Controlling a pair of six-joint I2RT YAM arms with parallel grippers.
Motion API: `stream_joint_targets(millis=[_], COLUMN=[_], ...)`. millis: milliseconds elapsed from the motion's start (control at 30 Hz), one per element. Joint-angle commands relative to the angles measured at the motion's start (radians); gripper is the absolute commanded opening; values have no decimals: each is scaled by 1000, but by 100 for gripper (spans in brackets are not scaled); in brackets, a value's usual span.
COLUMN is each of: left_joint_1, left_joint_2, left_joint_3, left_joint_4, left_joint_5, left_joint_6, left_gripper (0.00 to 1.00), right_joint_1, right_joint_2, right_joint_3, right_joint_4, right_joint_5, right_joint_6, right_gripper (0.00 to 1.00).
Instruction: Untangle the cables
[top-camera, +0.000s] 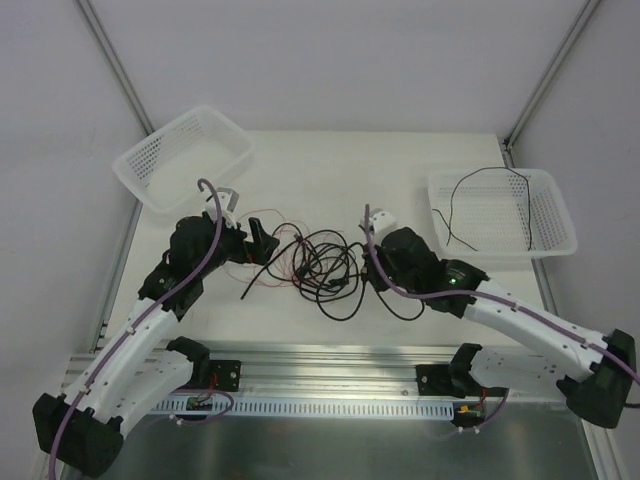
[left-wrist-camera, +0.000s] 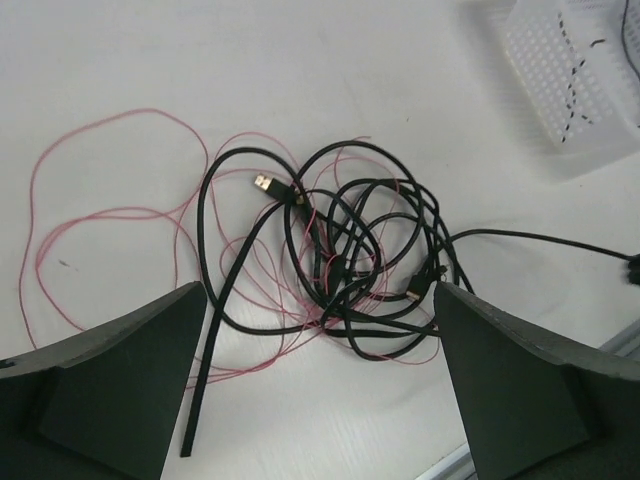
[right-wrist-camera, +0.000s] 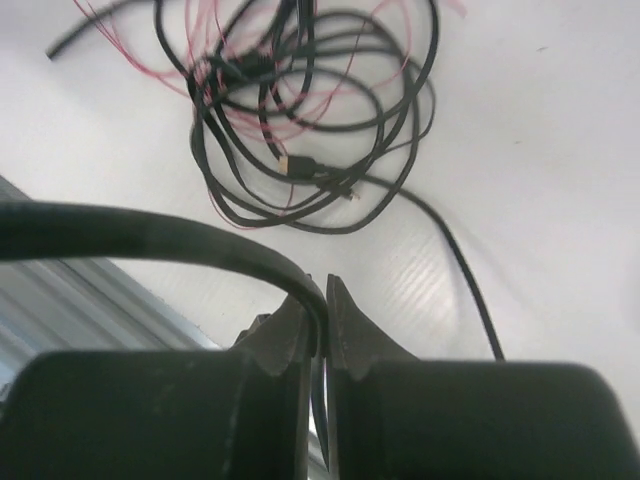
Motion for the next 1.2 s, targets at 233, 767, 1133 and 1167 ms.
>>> stream_joint_targets(millis=[233, 767, 1133, 1167], left_joint_1=[-139, -457, -298, -278], left_joint_2=[431, 1012, 1017, 1006], left_joint_3=[128, 381, 347, 334], left_joint_4=[-10, -121, -243, -246], left_joint_5=[-82, -388, -525, -528], left_joint_6=[-244, -308, -282, -278], left_gripper=[99, 84, 0, 0], right_joint_1=[-1, -1, -1, -1], right_joint_2=[-219, -289, -401, -415], right_joint_3=[320, 248, 380, 394], right_joint_4=[-272, -250, -526, -551], right_joint_5=[128, 89, 284, 308], right_joint_6=[-23, 9, 6, 5], right_gripper=[1, 1, 1, 1])
